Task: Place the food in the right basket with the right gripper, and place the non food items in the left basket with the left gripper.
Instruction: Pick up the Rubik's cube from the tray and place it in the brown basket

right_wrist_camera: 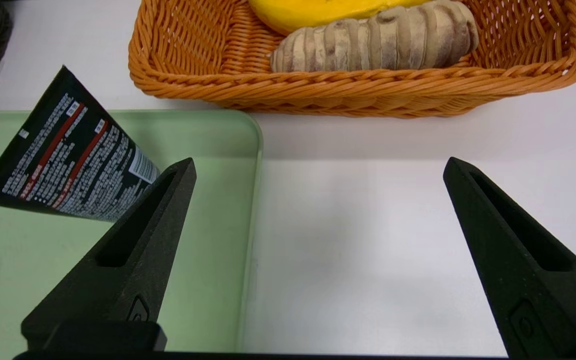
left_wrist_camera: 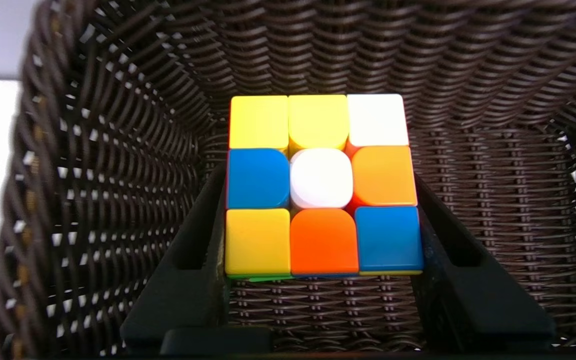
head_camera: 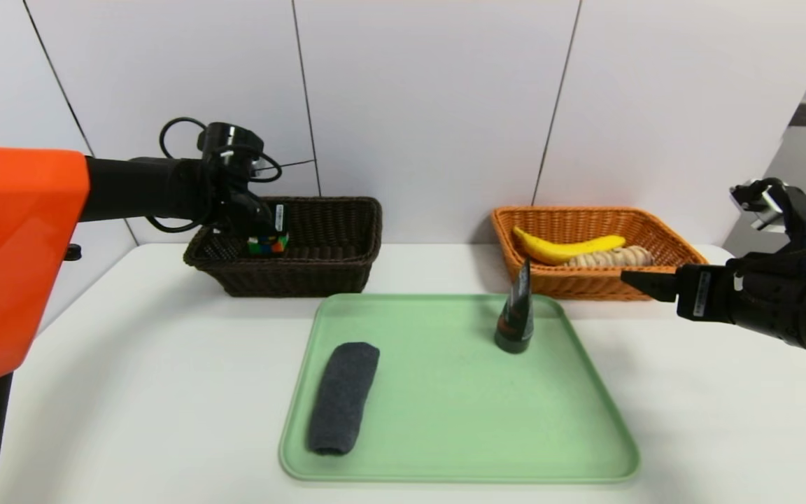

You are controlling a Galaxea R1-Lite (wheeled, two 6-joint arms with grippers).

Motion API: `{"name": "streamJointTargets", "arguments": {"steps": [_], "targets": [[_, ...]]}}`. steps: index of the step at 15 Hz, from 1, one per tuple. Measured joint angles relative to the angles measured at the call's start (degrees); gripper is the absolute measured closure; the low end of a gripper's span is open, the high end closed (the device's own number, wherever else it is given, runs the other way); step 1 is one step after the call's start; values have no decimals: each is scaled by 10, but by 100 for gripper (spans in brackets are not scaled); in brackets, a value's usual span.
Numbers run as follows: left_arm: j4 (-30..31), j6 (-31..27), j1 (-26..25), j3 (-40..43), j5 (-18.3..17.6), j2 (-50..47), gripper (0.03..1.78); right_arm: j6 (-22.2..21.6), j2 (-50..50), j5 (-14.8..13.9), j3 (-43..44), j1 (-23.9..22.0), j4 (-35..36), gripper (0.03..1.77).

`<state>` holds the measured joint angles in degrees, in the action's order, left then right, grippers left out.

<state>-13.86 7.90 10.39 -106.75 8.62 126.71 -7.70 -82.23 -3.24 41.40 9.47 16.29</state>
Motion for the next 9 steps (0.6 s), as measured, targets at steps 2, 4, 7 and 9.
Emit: {"name": "streamJointTargets", "arguments": {"steps": [2, 4, 7, 9], "targets": [[1, 0, 0, 0, 0, 8, 70, 1, -10, -1, 0, 0, 15, 9], [1, 1, 0, -1, 0, 15, 56, 2, -18, -1, 2, 0, 23, 9], [0, 0, 0, -11, 0, 16, 41, 2, -26, -1, 7, 0, 24, 9], [-3, -2, 5, -32, 0, -3, 34, 1, -28, -1, 7, 0, 24, 9]]}}
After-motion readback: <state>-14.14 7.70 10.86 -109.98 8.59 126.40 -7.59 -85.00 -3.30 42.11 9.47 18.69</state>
